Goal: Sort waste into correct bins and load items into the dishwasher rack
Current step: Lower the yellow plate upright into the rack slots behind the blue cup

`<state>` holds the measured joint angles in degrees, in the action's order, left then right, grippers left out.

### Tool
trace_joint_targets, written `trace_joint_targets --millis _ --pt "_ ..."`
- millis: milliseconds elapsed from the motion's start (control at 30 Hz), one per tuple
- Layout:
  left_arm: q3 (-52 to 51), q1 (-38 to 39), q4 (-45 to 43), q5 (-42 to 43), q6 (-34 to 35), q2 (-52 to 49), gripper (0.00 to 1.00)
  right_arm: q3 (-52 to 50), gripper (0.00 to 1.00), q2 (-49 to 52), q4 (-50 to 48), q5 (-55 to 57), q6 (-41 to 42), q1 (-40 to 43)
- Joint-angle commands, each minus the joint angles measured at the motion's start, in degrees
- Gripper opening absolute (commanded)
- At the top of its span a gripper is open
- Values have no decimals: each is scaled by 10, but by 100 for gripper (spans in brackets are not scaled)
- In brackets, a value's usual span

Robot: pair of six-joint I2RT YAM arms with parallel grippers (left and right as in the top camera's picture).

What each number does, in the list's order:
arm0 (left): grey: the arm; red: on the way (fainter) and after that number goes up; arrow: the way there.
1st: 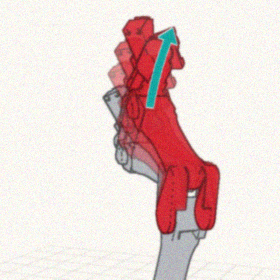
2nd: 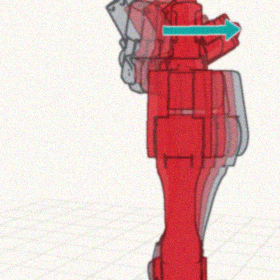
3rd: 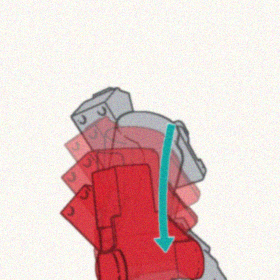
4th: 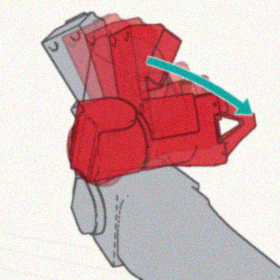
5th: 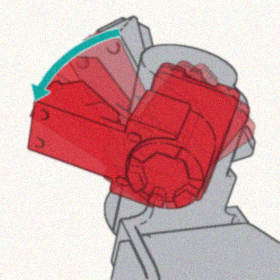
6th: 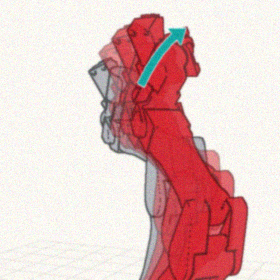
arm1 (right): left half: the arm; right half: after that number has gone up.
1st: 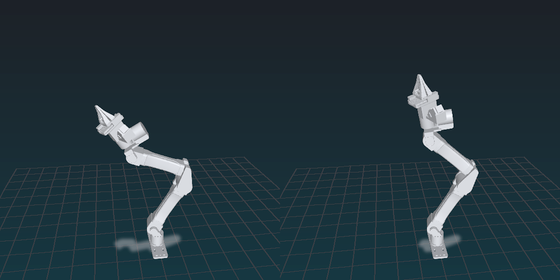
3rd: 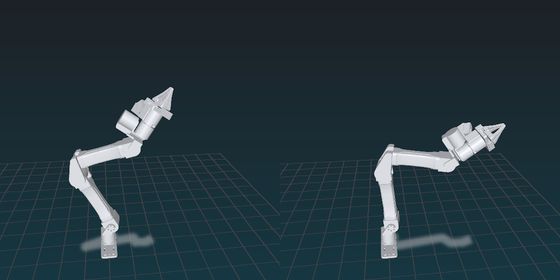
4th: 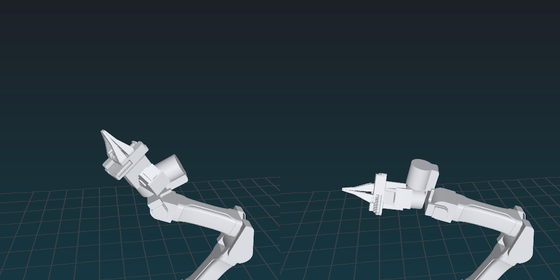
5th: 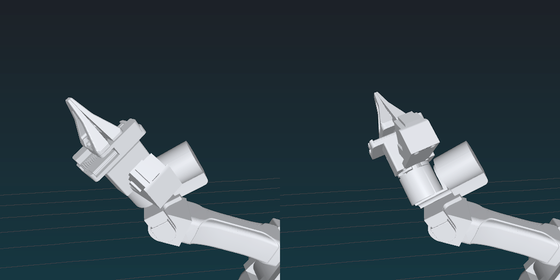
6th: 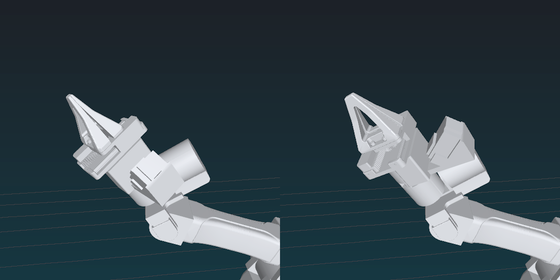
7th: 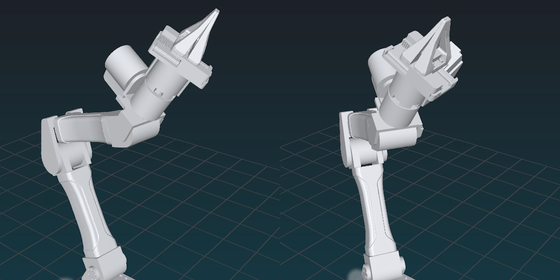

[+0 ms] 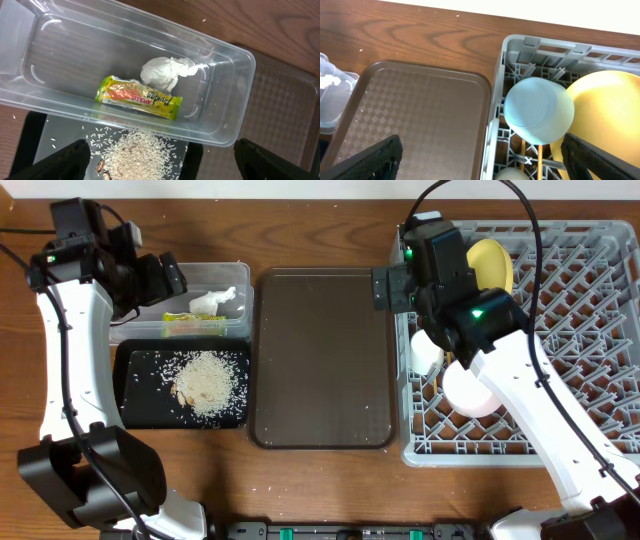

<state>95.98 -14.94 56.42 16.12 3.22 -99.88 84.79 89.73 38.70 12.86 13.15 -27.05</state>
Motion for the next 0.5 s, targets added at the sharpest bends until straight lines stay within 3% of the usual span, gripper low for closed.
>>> trace_joint_targets --millis 0,467 --pt "9 -2 1 -3 5 -1 95 3 99 4 1 2 -5 -4" --pt "9 -2 1 -3 5 -1 95 2 99 -6 32 6 -5 -3"
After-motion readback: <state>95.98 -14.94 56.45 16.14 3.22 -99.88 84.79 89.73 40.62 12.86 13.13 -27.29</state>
